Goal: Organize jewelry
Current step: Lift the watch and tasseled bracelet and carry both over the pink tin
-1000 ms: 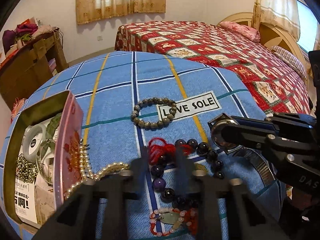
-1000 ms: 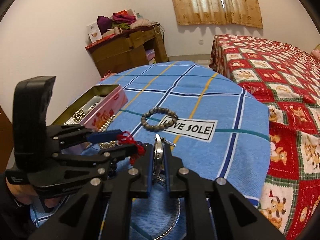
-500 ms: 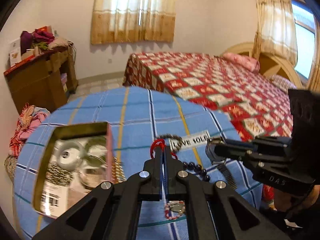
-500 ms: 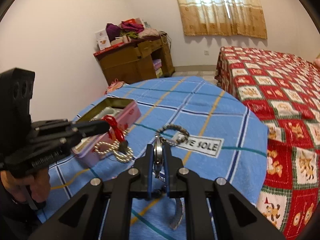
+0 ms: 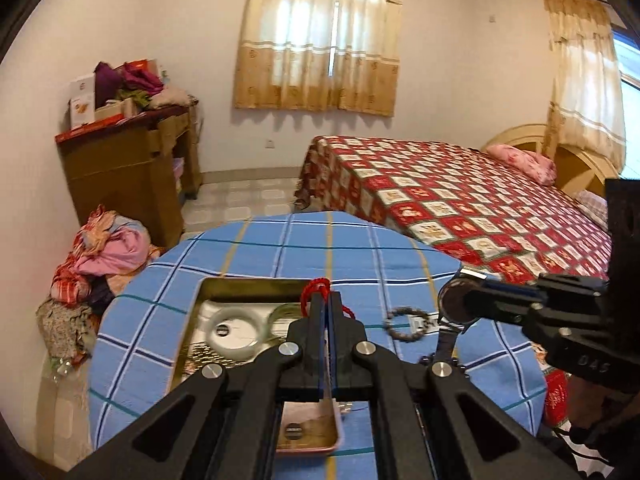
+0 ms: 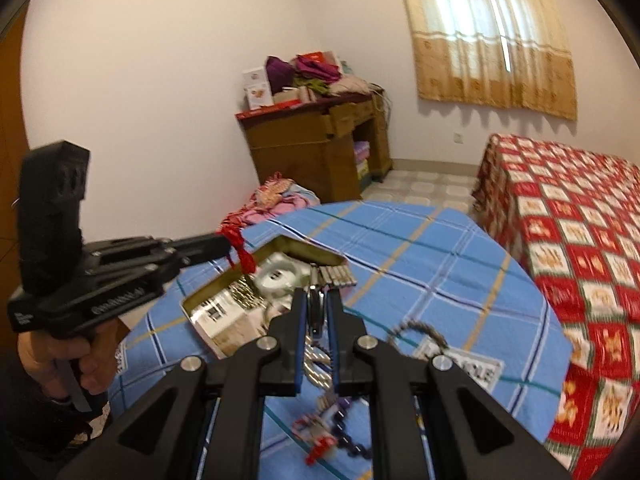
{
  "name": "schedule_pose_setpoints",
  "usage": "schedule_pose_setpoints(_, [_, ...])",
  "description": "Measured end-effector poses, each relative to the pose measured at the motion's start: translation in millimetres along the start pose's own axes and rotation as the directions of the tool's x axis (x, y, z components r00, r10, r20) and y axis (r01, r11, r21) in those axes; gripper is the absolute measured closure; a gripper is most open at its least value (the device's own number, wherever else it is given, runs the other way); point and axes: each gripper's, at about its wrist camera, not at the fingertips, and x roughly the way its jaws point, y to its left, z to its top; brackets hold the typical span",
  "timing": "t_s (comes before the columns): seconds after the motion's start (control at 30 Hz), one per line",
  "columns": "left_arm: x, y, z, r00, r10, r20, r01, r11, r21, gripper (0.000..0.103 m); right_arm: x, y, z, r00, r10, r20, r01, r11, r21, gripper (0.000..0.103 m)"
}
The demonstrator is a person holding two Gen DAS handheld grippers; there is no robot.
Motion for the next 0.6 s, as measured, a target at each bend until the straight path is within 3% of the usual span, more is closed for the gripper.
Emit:
schedule_pose_setpoints(0.33, [5,35,-8,0.996,0.089,-0.01,-0.089,0.995,-0.038,0.103,41,37,22,0.998,0.064,-0.008,-0.064,0.995,-0.074,0.091])
schedule_pose_setpoints(0.6, [18,51,-22,0.994,0.101,-0.051,-0.105,0.992,-0.072,0.103,77,50,6,0.995,0.069,-0.071,-0.076,0.992,-0.098,0.091])
